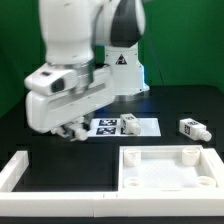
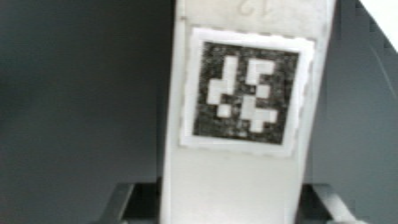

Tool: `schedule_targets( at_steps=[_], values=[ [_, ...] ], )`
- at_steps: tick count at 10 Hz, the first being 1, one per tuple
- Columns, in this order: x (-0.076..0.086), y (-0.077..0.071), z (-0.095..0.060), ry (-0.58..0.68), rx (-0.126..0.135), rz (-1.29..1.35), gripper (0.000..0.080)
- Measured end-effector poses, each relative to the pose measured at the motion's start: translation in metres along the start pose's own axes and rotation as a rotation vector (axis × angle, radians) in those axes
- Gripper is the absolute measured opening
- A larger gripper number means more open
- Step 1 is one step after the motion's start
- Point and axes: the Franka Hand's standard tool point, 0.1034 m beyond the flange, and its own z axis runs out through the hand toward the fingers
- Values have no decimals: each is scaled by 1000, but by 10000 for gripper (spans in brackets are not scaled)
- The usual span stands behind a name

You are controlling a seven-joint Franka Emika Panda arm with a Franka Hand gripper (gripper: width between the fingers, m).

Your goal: Assemble one leg

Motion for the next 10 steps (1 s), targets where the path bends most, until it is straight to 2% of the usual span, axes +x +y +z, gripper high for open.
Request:
schedule_targets(
  at_steps=[4,5,6,7,8,10],
  values=[
    [-1,-2,2,-3,3,-27,284],
    [6,-11,5,21,-41,-99,284],
    [9,-25,8,13,-43,-283,284],
    [7,-22,6,-4,-24,-408,284],
    [4,-11,1,-10,-15,-460,284],
    [3,-8,1,-17,-21,-588,284]
  ],
)
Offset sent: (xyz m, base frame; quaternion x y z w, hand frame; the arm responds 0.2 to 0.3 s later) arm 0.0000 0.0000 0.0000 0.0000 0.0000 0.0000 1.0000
